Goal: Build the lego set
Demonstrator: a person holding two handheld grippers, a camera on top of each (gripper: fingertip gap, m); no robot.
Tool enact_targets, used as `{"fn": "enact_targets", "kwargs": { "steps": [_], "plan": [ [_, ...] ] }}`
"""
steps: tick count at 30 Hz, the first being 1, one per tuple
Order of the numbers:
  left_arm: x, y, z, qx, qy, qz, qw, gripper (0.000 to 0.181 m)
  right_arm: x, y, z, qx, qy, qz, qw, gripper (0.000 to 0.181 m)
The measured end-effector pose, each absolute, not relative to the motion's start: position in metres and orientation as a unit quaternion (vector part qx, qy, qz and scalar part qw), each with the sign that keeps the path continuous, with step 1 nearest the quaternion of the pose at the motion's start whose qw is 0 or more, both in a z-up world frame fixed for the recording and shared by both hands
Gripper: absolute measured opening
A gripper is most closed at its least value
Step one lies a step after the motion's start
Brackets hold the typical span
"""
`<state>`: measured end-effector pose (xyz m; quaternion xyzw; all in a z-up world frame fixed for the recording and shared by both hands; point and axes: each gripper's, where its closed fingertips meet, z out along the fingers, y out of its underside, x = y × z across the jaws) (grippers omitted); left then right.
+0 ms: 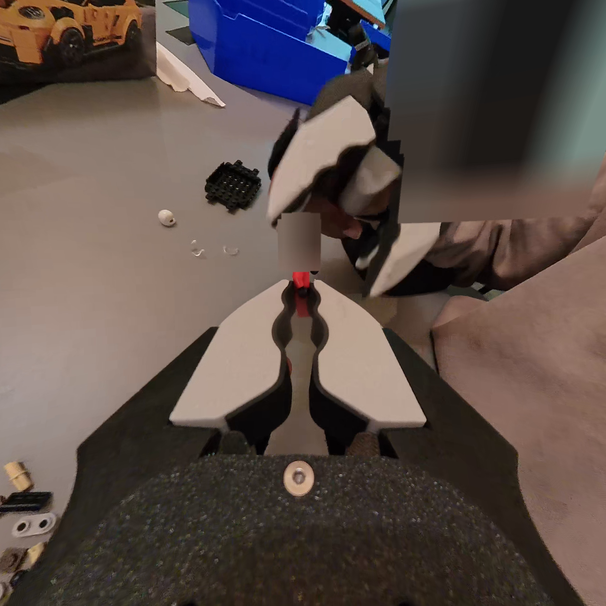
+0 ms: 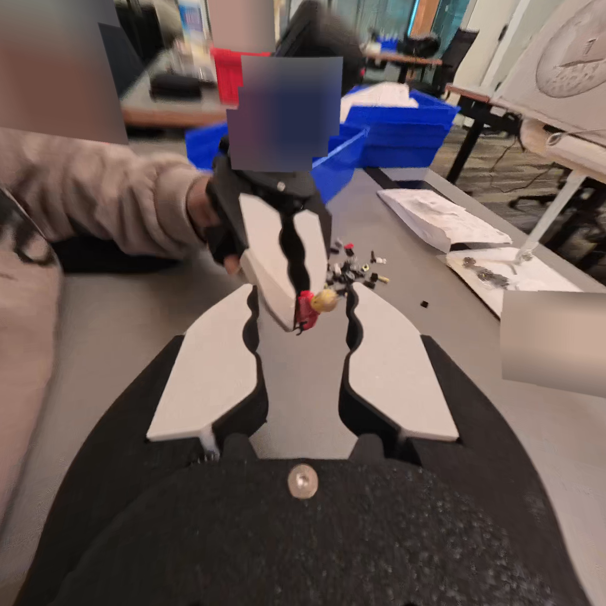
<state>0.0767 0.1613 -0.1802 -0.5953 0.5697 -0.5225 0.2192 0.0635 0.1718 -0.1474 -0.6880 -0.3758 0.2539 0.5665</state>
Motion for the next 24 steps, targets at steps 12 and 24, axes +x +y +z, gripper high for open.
{"fn": "enact_targets", "kwargs": {
  "steps": [12,24],
  "plan": [
    [0.077,0.133,-0.186,-0.534,0.651,-0.486,0.234,0.007,0.079,0.145,-0.145,-0.657,-0.395,0.429,0.478,0.018],
    [0.079,0.146,-0.187,-0.541,0.653,-0.446,0.286,0.007,0.077,0.155,-0.153,-0.689,-0.359,0.420,0.469,0.013]
  ]
}}
